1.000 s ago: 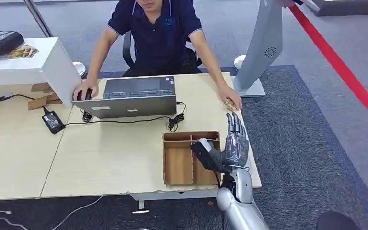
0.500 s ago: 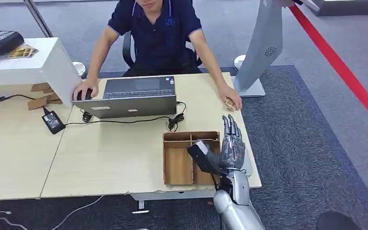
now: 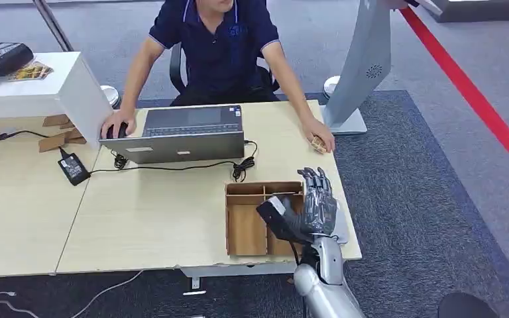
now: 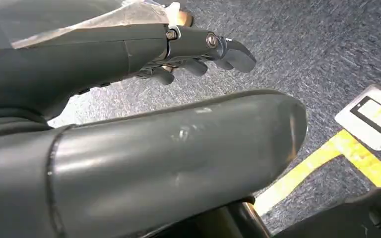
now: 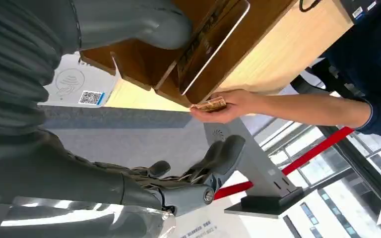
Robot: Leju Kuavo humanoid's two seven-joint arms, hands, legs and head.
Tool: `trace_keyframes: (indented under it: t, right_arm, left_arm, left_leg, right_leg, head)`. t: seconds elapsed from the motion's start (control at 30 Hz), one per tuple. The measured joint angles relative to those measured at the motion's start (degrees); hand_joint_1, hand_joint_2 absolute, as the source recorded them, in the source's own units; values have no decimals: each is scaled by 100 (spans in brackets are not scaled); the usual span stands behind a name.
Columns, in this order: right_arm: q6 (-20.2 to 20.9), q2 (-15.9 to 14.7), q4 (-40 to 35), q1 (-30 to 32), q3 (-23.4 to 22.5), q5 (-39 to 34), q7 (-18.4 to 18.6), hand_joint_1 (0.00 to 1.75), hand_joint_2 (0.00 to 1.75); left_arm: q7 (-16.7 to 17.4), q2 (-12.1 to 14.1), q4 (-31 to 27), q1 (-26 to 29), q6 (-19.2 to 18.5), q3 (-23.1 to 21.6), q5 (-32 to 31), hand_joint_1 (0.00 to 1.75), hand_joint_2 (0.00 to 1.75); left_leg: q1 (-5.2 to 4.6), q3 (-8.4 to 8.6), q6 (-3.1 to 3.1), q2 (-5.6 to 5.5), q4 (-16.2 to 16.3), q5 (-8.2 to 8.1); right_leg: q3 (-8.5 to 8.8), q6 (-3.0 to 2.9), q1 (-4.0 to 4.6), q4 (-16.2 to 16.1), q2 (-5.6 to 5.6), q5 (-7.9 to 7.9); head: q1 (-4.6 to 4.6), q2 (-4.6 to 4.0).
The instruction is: Pass the card to the sensor for recognition and then transmit it.
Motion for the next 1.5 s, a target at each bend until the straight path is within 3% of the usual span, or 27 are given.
trace_keyframes:
  t: [0.33,0.37,0.63,0.7,0.77,1.03,1.13,1.17,1.23,1.33,1.37,1.5]
  right_arm:
    - [0,2,22,1,0,-2,0,52,175]
    - [0,4,22,0,0,-9,0,59,175]
    - [0,4,46,-3,7,-15,2,66,175]
    - [0,4,46,-2,9,-15,2,93,175]
    - [0,4,46,-2,13,-17,0,87,175]
    - [0,2,46,-13,24,-26,0,93,175]
    - [0,4,46,-15,26,-26,2,106,175]
    - [0,4,46,-16,26,-26,2,122,175]
    - [-2,4,46,-20,26,-26,0,113,175]
    - [-4,7,50,-18,31,-46,0,117,175]
    - [-4,7,50,-18,31,-50,0,127,175]
    - [-4,17,52,-18,33,-66,0,122,175]
  left_arm:
    - [0,0,0,0,0,0,2,0,0]
    - [0,0,0,0,0,0,2,0,0]
    - [0,0,0,0,0,0,2,0,0]
    - [0,0,0,0,0,0,2,0,0]
    - [0,0,0,0,0,0,2,0,0]
    - [0,0,0,0,0,0,2,0,0]
    - [0,0,0,0,0,0,2,0,0]
    - [0,0,0,0,0,0,4,0,0]
    - [0,0,0,0,0,0,4,0,0]
    - [-2,0,0,1,0,0,4,0,0]
    - [-2,0,0,1,0,0,4,0,0]
    - [-9,0,0,0,0,0,4,0,0]
  left_leg:
    - [0,0,0,0,0,0]
    - [0,0,0,0,0,0]
    - [0,0,0,0,0,0]
    - [0,0,0,0,0,0]
    - [0,0,0,0,0,0]
    - [0,0,0,0,0,0]
    - [0,0,0,0,0,0]
    - [0,0,0,0,0,0]
    - [0,0,0,0,0,0]
    - [0,0,0,0,0,0]
    - [0,0,0,0,0,0]
    - [0,0,0,0,0,0]
  right_leg:
    - [0,0,0,0,0,0]
    - [0,0,0,0,0,0]
    - [0,0,0,0,0,0]
    - [0,0,0,0,0,0]
    - [0,0,0,0,0,0]
    - [0,0,0,0,0,0]
    - [0,0,0,0,0,0]
    - [0,0,0,0,0,0]
    - [0,0,0,0,0,0]
    - [0,0,0,0,0,0]
    - [-1,0,0,0,0,0]
    - [-1,0,0,0,0,0]
  head:
    - [0,0]
    - [0,0]
    - [2,0]
    - [0,0]
    - [0,0]
    - [0,0]
    - [0,0]
    - [2,0]
    - [0,0]
    - [0,0]
    - [2,0]
    - [0,0]
